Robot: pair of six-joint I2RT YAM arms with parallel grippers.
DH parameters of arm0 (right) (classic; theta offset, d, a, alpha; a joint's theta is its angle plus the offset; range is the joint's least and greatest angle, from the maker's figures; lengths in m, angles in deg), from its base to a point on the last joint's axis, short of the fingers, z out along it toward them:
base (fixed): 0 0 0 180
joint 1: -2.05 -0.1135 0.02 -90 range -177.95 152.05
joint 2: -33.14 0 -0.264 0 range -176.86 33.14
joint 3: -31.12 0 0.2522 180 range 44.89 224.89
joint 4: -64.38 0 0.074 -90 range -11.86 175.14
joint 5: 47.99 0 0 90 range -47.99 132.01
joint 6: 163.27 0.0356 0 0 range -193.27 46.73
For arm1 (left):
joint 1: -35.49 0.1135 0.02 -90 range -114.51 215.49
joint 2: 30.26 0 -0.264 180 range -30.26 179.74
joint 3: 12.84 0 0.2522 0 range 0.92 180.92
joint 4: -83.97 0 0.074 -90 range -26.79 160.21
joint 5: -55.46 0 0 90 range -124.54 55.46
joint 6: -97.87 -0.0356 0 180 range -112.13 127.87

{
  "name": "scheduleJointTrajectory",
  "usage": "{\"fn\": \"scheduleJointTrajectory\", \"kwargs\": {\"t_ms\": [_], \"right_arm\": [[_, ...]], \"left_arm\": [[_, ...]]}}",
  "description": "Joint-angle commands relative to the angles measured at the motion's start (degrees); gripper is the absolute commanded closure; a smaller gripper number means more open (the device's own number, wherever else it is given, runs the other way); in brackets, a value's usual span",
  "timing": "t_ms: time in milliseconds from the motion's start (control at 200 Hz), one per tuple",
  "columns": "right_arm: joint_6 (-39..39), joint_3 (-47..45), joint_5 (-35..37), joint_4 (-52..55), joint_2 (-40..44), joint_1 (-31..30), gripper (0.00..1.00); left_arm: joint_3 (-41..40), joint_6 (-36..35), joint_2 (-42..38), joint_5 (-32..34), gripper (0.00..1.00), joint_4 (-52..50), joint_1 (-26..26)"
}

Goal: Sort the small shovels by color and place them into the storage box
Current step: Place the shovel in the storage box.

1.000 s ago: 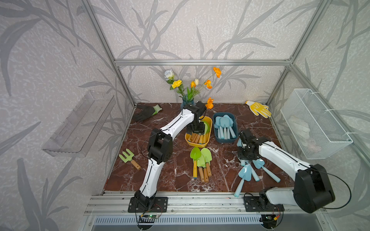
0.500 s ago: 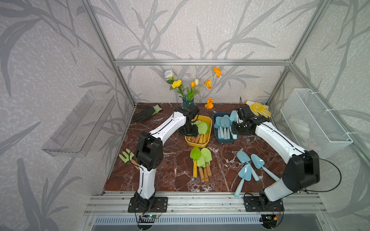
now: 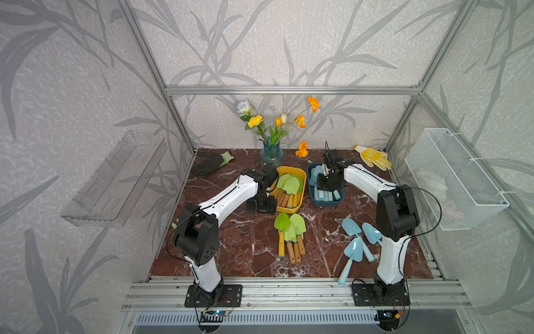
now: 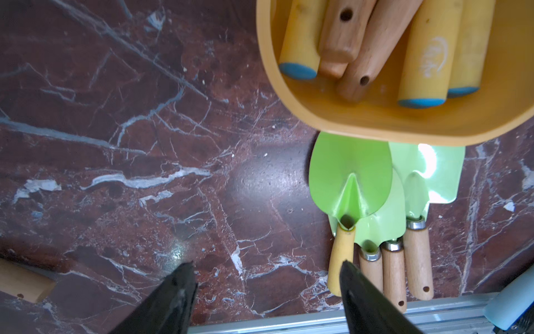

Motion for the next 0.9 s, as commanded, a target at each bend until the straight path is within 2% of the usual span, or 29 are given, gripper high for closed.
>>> {"fn": "scheduleJointTrajectory", "kwargs": {"t_ms": [0, 220, 290, 360, 500, 715, 895], "right_arm": [[1.40, 1.57, -1.25, 0.09, -1.37, -0.75, 0.81], [2.17, 1.79, -1.13, -0.17, -3.53, -1.10, 0.78], [2.10, 2.17, -0.34, 0.60, -3.50, -1.10, 0.70], [1.91, 2.82, 1.66, 2.62, -3.10, -1.15, 0.58], [1.33, 2.56, 6.48, 5.22, 0.82, -1.19, 0.47], [1.20, -2.86, 8.16, 2.91, 11.63, -1.28, 0.47], [0.59, -5.37, 7.93, 2.75, 14.64, -1.28, 0.48]], "left_arm": [[-3.22, 0.20, -1.67, -2.14, 0.21, 0.79, -1.00], [-6.19, -0.02, -2.21, -1.79, 0.19, 1.54, -3.25], [-6.64, 0.23, -2.13, -2.23, 0.19, 1.76, -3.53], [-7.14, 0.41, -2.37, -2.54, 0.19, 2.02, -4.12], [-7.94, 1.01, -2.30, -3.25, 0.19, 2.60, -5.20], [-10.01, 1.99, -2.19, -4.62, 0.18, 4.51, -6.72], [-9.76, 1.47, 0.86, -7.60, 0.19, 6.62, -8.51]]}}
